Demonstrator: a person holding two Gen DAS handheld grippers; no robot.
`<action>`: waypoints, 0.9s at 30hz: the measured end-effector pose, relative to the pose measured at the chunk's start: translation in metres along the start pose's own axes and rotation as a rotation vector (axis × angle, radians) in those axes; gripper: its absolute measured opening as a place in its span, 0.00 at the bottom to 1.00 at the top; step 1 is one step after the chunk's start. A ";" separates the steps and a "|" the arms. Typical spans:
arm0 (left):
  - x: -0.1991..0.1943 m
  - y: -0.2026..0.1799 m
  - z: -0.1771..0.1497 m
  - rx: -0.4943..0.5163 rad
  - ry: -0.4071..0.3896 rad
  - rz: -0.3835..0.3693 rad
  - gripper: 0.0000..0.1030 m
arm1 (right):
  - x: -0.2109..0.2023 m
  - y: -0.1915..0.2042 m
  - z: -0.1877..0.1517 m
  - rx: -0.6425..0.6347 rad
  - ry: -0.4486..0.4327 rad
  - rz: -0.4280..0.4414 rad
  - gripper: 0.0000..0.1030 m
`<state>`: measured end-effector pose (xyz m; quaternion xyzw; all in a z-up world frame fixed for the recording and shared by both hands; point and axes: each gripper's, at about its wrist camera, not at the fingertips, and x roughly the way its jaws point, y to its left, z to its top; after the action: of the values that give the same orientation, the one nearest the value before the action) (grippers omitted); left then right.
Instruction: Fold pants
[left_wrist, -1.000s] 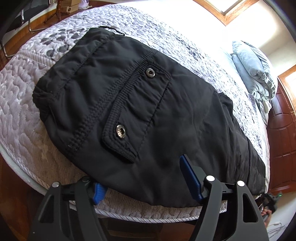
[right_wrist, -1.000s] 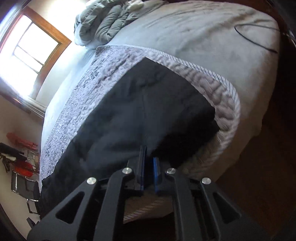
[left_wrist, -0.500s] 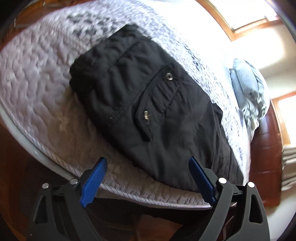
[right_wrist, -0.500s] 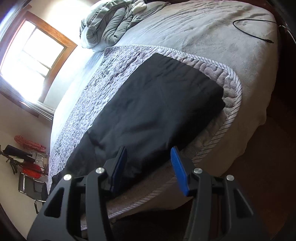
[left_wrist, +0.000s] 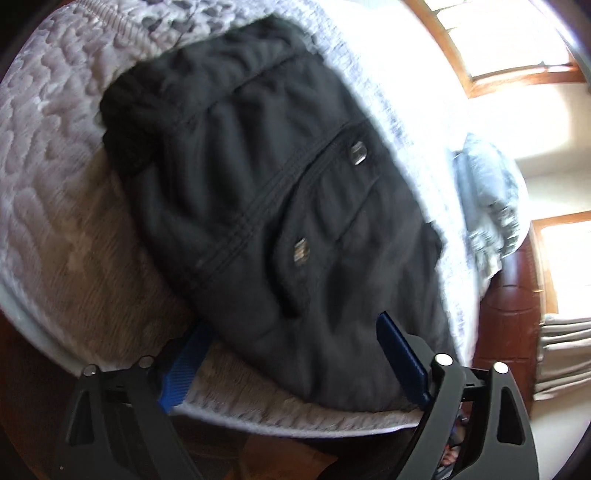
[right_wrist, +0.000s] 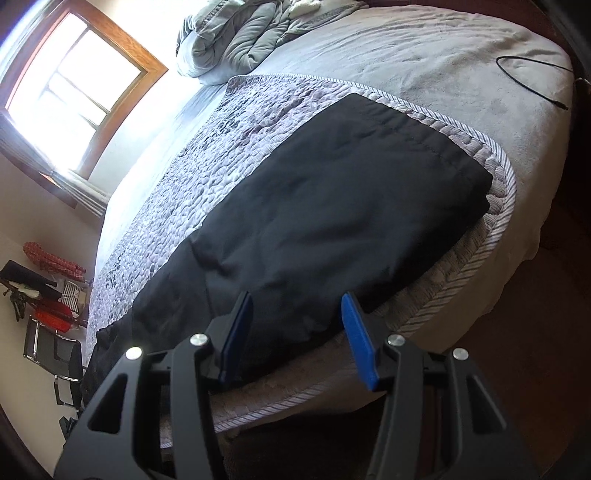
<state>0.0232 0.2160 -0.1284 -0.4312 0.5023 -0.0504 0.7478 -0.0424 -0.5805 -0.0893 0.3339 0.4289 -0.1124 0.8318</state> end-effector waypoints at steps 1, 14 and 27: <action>-0.001 -0.002 0.001 -0.001 -0.010 -0.007 0.79 | 0.001 0.000 0.000 0.002 0.002 0.002 0.49; 0.015 -0.008 0.012 -0.004 -0.024 0.028 0.52 | 0.003 0.003 -0.006 -0.033 0.016 -0.008 0.50; 0.012 -0.018 0.012 0.031 -0.077 0.079 0.32 | -0.001 0.002 -0.028 0.048 0.061 0.168 0.54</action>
<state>0.0451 0.2058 -0.1226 -0.4009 0.4889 -0.0120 0.7747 -0.0606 -0.5610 -0.0991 0.3918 0.4218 -0.0423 0.8165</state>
